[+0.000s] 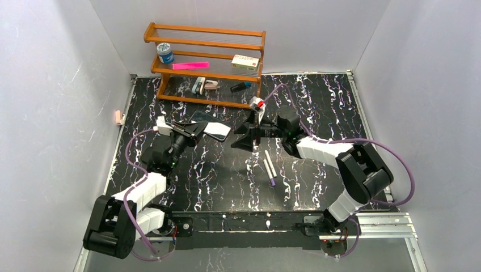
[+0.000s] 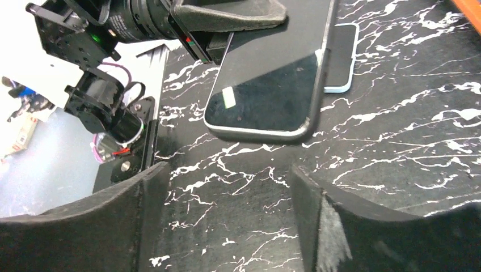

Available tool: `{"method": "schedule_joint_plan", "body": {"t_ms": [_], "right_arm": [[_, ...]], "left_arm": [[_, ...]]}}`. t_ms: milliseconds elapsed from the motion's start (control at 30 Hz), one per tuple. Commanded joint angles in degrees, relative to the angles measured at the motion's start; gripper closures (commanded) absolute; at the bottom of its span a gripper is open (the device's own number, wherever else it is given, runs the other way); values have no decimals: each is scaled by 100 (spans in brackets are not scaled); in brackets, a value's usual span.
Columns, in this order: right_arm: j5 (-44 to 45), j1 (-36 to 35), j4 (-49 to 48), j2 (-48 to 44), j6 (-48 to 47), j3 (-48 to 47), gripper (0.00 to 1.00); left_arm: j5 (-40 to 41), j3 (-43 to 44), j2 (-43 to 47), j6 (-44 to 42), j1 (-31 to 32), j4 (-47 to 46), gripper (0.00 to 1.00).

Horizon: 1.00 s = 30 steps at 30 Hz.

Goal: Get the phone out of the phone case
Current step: Remove the phone case from the phone.

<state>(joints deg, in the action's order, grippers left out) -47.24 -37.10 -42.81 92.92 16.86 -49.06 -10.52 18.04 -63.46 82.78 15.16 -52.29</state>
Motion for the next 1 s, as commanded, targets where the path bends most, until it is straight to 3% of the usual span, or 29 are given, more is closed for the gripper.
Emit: {"method": "schedule_joint_plan", "body": {"t_ms": [0,300,467,600,800,967], "right_arm": [[56,166,-425,-516,406,183,11],[-239,212,-783,-931,176,503,1],[209,216,811,-1209,-447,235,1],[279,217,981,-1232,-791,312,1],[-556,211,2033,-835,-1521,-233,16],[-961,119,1884,-678,-1640,-331,19]], "left_arm": [[-1197,311,312,-619,-487,-225,100],[-2470,654,274,-1485,-769,-10,100],[-2956,929,288,-2071,-777,445,100],[-3258,1262,352,-2711,-777,1097,100],[-3787,1662,510,-3450,-777,1886,100],[-4284,1862,554,-3768,-777,2036,100]]}}
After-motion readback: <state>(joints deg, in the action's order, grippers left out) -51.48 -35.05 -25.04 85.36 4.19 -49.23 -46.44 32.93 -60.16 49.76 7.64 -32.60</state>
